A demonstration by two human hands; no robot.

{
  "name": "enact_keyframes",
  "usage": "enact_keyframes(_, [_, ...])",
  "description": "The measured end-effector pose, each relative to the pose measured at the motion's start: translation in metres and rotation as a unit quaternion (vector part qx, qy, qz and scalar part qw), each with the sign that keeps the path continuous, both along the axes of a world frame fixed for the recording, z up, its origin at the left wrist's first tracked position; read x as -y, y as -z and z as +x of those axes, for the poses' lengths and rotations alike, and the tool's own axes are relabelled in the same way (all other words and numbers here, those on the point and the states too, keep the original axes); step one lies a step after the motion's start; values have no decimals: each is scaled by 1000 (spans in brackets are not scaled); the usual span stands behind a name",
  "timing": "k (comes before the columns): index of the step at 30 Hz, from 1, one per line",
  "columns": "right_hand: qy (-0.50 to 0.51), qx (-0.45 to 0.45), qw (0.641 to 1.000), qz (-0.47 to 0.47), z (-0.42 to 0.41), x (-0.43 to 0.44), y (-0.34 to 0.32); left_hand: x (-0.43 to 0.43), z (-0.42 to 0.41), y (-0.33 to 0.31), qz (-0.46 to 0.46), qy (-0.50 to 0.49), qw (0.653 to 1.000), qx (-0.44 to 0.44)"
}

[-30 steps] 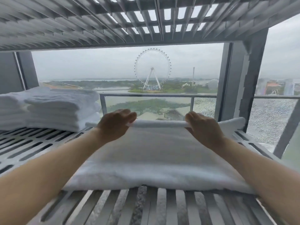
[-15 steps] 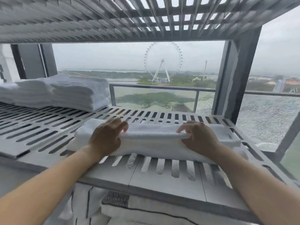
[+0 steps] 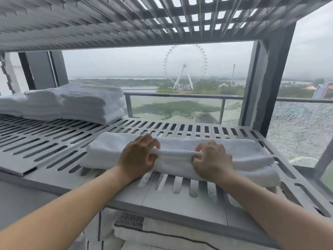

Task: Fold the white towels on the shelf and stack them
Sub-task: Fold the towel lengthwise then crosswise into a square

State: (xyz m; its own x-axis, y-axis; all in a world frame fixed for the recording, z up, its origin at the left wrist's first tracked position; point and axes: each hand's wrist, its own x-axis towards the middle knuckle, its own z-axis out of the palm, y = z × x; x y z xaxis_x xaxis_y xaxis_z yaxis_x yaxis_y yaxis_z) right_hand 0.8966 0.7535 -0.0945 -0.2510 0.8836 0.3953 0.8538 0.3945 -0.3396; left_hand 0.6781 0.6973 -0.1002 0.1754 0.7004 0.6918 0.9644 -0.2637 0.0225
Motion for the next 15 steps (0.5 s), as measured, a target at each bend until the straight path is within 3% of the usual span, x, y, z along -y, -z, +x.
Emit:
enact_keyframes(6, [-78,52,984,154,13,-44,-6,-50,1,-13,-31,-76,987,-138])
enact_keyframes(9, [-104,63,973,196,14,-55,-4,-67,-2,-12,-49,-77,990,-112])
enact_keyframes(12, [-131,72,969,196,14,-55,-3,-68,-20,-10,-65,-14,995,-69])
enact_keyframes(15, [-151,121,956,219,15,-52,-4,-59,-29,-15,-1,35,999,-21])
